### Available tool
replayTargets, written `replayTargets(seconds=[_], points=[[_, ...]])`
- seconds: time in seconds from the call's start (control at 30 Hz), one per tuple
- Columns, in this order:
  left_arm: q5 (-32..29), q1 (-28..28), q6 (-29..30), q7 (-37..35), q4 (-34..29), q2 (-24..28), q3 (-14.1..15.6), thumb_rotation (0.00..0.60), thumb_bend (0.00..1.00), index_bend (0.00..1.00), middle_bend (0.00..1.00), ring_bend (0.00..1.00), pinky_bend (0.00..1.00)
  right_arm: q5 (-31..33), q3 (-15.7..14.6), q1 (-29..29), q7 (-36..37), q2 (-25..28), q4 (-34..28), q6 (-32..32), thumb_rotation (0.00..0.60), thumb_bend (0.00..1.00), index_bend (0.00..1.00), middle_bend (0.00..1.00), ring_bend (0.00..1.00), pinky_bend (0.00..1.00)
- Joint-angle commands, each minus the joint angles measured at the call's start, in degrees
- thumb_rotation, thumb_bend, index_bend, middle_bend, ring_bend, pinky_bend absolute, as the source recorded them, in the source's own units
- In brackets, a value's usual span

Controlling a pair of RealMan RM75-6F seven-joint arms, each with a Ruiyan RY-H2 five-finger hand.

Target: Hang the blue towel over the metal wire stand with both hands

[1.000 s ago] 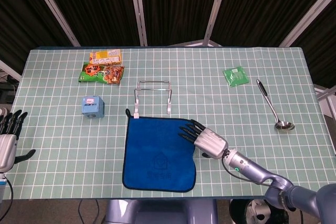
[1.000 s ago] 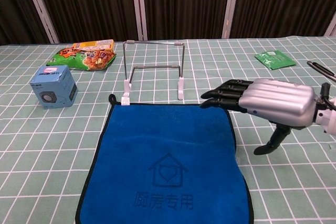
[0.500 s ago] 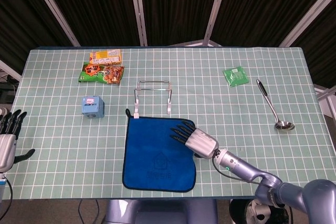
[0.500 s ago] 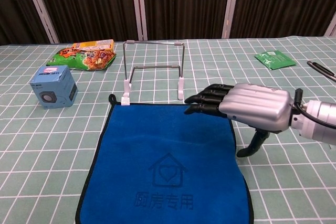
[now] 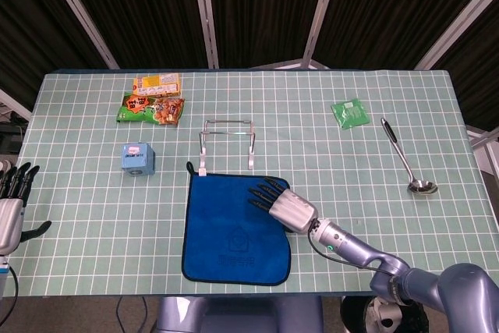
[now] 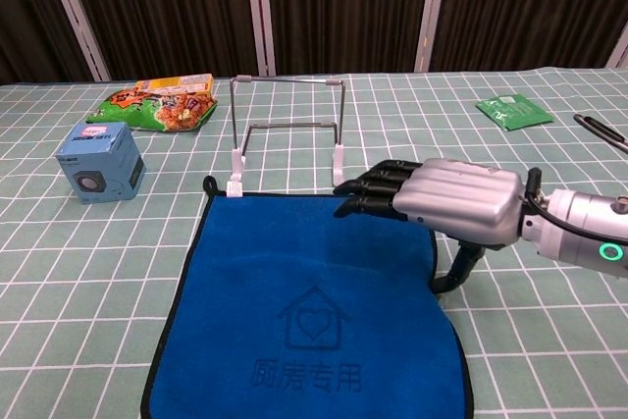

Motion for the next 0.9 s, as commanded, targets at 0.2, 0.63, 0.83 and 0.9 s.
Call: replayTargets(seconds=[0.2, 0.63, 0.83, 0.9], points=[[-0.20, -0.09, -0.15, 0.26, 0.09, -0.15, 0.00, 0.600, 0.00, 0.00, 0.00, 0.00, 0.00, 0.24, -0.45, 0.12, 2.63, -0.81, 0.54, 1.56, 0.600, 0.34, 0.36, 0.00, 0.00, 0.00], [-0.40, -0.23, -0.41, 0.61, 0.19, -0.31, 0.06, 0.600, 0.00, 0.00, 0.00, 0.00, 0.00, 0.30, -0.82, 0.46, 3.80, -2.65, 1.96, 3.35, 0.600, 0.53, 0.60, 0.00, 0.00, 0.00], [-0.51, -0.32, -0.58, 0.66, 0.38, -0.42, 0.09, 0.600, 0.00, 0.00, 0.00, 0.00, 0.00, 0.80, -1.21, 0.33, 4.81, -3.25, 2.66, 3.82, 0.600, 0.55, 0.61, 0.00, 0.00, 0.00], [-0.54, -0.33, -0.60, 0.69, 0.43, -0.45, 0.09, 0.600, 0.00, 0.00, 0.00, 0.00, 0.00, 0.84, -1.28, 0.29, 4.95, -3.34, 2.77, 3.99, 0.600, 0.55, 0.62, 0.00, 0.00, 0.00]])
